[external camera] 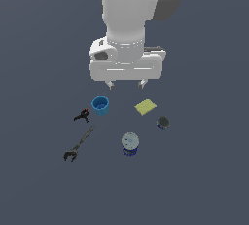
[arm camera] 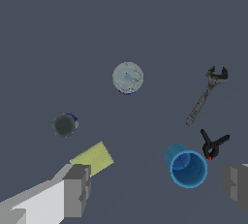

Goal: Pick up a designated object from a clutter of objects.

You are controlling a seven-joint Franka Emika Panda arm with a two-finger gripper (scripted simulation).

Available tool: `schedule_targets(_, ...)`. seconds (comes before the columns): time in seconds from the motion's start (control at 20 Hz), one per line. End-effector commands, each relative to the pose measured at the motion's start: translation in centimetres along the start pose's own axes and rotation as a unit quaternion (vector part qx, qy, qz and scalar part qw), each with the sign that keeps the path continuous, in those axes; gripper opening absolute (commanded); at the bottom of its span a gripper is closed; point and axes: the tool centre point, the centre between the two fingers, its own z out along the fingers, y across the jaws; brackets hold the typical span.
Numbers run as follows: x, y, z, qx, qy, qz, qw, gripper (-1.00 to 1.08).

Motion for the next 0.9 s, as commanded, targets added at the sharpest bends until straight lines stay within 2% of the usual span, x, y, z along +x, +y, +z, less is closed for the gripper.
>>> schedule_targets(0.0, 0.0, -0.1, 0.1, 0.000, 0.000, 0.001, 1.0000, 1.00)
schedule_targets(0.45, 0.6, -1.7, 2.4, -0.004, -0.001, 0.025, 0.9997, 1.00)
schedule_targets(0.85, 1.2, -4.9, 6.6, -0.009, -0.002, 0.069, 0.9976, 1.00)
